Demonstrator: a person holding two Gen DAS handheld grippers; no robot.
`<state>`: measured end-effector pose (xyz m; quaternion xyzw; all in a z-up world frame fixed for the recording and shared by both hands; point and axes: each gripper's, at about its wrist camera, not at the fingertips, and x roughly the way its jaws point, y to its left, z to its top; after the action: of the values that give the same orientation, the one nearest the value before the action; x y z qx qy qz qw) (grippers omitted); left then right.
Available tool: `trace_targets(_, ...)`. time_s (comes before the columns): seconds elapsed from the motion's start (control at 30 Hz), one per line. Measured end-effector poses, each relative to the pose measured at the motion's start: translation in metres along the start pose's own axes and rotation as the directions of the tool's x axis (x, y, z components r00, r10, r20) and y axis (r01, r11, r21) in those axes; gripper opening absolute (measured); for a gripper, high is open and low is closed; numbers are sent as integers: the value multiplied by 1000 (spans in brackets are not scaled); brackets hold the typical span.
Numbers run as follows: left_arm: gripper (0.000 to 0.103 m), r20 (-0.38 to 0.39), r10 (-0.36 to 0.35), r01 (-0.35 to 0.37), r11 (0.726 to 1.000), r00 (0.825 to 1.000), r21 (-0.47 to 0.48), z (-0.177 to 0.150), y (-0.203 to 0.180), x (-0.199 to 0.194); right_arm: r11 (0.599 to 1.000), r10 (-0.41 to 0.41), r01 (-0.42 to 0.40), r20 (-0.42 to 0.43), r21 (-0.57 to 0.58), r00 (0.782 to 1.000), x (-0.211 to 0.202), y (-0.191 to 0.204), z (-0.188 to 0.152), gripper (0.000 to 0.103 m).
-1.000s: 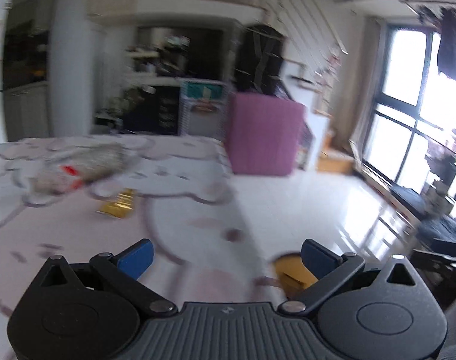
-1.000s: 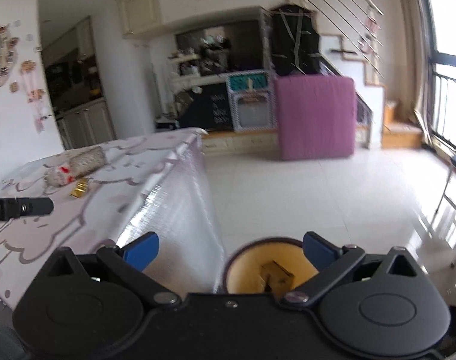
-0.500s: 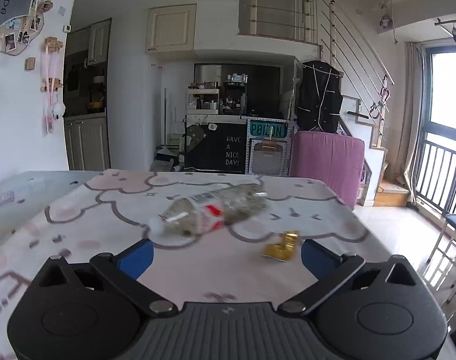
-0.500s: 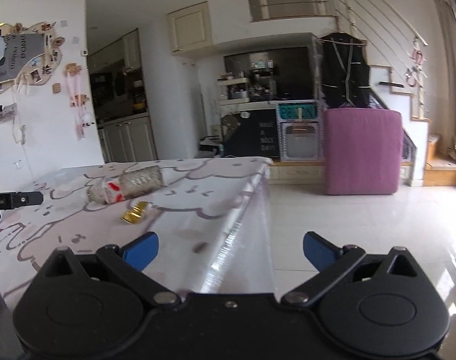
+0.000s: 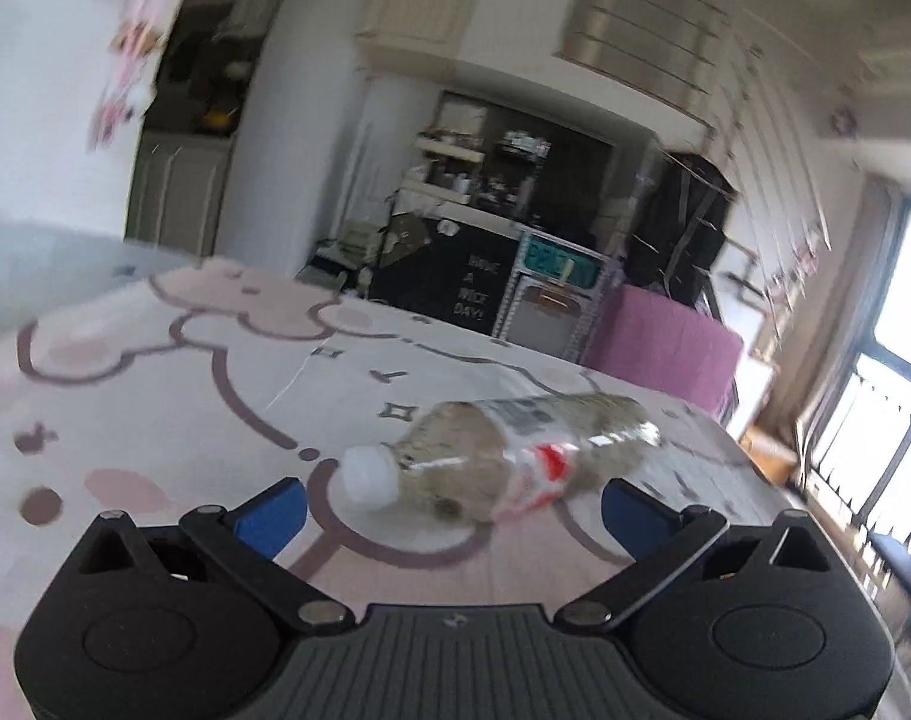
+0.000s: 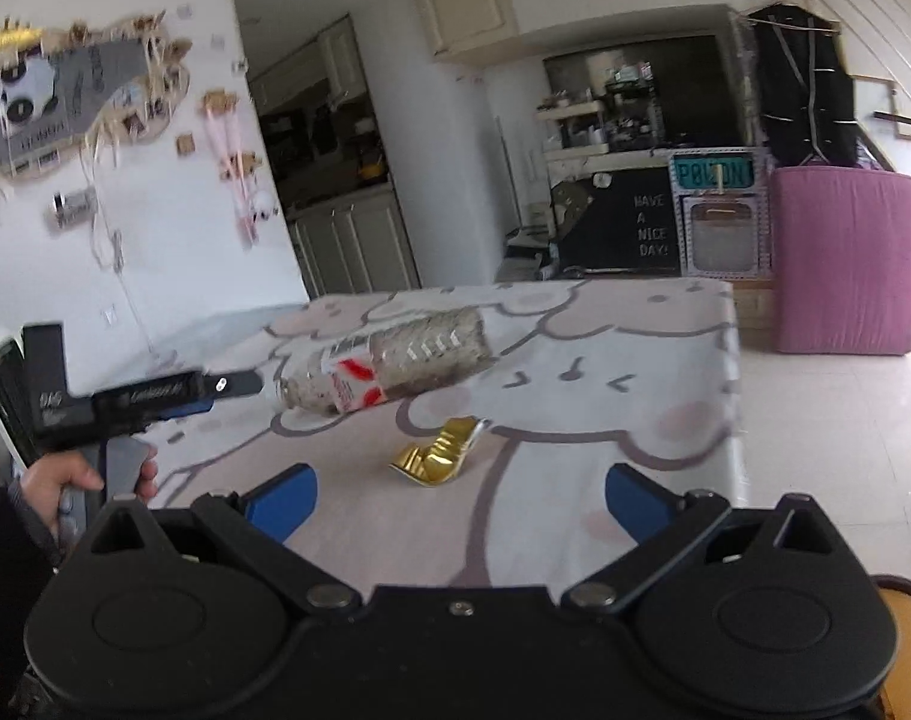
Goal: Collect trash
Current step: 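Grasp the plastic bottle with the left tool while the right tool grasps the gold foil wrapper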
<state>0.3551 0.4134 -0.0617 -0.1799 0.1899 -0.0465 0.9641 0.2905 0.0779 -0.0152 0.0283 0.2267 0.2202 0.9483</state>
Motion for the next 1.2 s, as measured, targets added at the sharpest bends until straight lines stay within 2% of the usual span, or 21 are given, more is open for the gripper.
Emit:
trace_targets(0.13, 103, 30, -26, 30, 989, 999, -147, 1, 24, 24, 998, -29, 28, -10, -62, 1000, 36, 16, 2, 103)
trace_targets(0.23, 103, 39, -74, 82, 968, 996, -239, 0, 37, 40, 997, -41, 39, -35, -71, 999, 63, 22, 4, 101)
trace_targets(0.3, 103, 52, -118, 128, 939, 992, -318, -2, 47, 47, 999, -26, 23, -68, -37, 997, 81, 22, 5, 92)
trace_targets(0.37, 103, 83, -145, 165, 911, 986, -377, -4, 56, 51, 1000, -15, 17, -92, 16, 996, 96, 18, 6, 89)
trace_targets(0.43, 103, 113, -158, 190, 898, 981, -396, -4, 58, 52, 996, -27, 35, -100, 76, 995, 108, 12, 4, 85)
trace_targets(0.5, 102, 109, -168, 198, 899, 980, -391, -4, 55, 53, 987, -31, 48, -110, 152, 993, 119, 5, 2, 77)
trace_targets(0.57, 98, 103, -202, 226, 894, 974, -386, -4, 51, 55, 977, -34, 54, -103, 208, 994, 126, 0, -2, 75)
trace_targets(0.67, 93, 101, -248, 268, 880, 963, -392, -7, 48, 54, 980, -60, 76, -89, 186, 994, 134, 6, -3, 72)
trace_targets(0.73, 91, 76, -313, 317, 867, 947, -386, -11, 43, 53, 979, -51, 69, -93, 192, 994, 138, 8, -2, 53)
trace_targets(0.83, 90, -11, -405, 379, 864, 914, -330, -17, 22, 52, 969, -46, 66, -88, 240, 995, 138, 0, -3, 37)
trace_targets(0.93, 90, -119, -462, 424, 870, 879, -251, -24, -6, 49, 949, -10, 31, -68, 313, 998, 134, -12, -6, 29)
trace_targets(0.97, 90, -133, -465, 430, 874, 875, -225, -26, -13, 47, 943, 0, 21, -62, 333, 998, 132, -16, -7, 28)
trace_targets(1.0, 90, -140, -449, 421, 887, 883, -192, -26, -20, 44, 934, 12, 8, -56, 356, 998, 130, -20, -9, 26)
trace_targets(1.1, 90, -131, -313, 307, 950, 941, -66, -26, -39, 33, 917, 31, -12, -41, 399, 999, 125, -28, -14, 24)
trace_targets(1.13, 91, -128, -272, 269, 962, 954, -46, -26, -42, 32, 911, 40, -22, -35, 412, 999, 124, -31, -15, 24)
trace_targets(1.2, 91, -131, -224, 220, 974, 966, -49, -26, -45, 35, 899, 55, -38, -26, 437, 998, 122, -35, -17, 23)
